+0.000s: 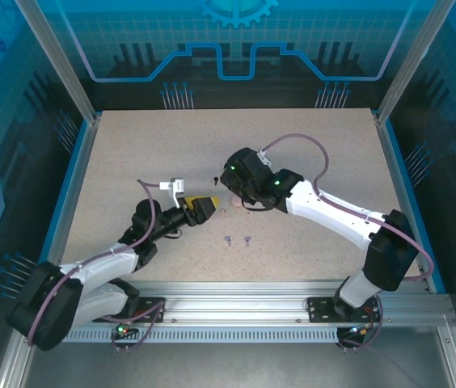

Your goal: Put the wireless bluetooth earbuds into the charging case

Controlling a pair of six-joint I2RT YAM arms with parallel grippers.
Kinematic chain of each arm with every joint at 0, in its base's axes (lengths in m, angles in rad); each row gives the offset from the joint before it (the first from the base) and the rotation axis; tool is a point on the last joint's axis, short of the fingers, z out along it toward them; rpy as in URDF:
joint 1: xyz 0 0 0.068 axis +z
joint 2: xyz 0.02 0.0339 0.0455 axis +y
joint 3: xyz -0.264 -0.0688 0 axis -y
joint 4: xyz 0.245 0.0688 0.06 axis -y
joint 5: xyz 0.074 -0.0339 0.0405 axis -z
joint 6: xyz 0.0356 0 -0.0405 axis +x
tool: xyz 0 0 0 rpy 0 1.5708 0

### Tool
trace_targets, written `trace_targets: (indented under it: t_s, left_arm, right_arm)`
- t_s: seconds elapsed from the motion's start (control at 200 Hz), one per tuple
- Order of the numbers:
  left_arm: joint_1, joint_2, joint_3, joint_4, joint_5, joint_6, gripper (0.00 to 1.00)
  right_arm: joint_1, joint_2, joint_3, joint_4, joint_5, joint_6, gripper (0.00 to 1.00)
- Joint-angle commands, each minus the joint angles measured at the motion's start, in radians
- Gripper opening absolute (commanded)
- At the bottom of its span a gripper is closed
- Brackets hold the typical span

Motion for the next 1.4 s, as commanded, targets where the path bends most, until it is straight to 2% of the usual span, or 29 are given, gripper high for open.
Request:
trace_targets:
  t_s: [0.0, 0.215, 0.455, 0.865, 1.396]
  left_arm:
    - [-0.025, 0.085, 0.012, 0.183, 0.008, -0.014, 0.93]
    - [-0.036, 0.243, 0.03, 0.41, -0.03, -0.061, 0.81]
    - [-0.04, 0.366, 0.051, 0.57, -0.058, -0.096, 0.75]
    - [-0.096, 0.428, 0.12, 0.572, -0.146, -0.058, 0.66]
    - [-0.109, 0.476, 0.162, 0.572, -0.217, -0.036, 0.45]
  right_arm:
    - [-0.01, 0.025, 0.04, 0.023, -0.017, 0.038, 0.4]
    - [-0.012, 0.027, 0.021, 0.048, -0.03, 0.063, 0.4]
    - [-0.013, 0.023, 0.002, 0.062, -0.032, 0.075, 0.4]
    - [-0.009, 0.024, -0.017, 0.09, -0.045, 0.089, 0.4]
    - [-0.01, -0.003, -0.064, 0.107, -0.044, 0.093, 0.4]
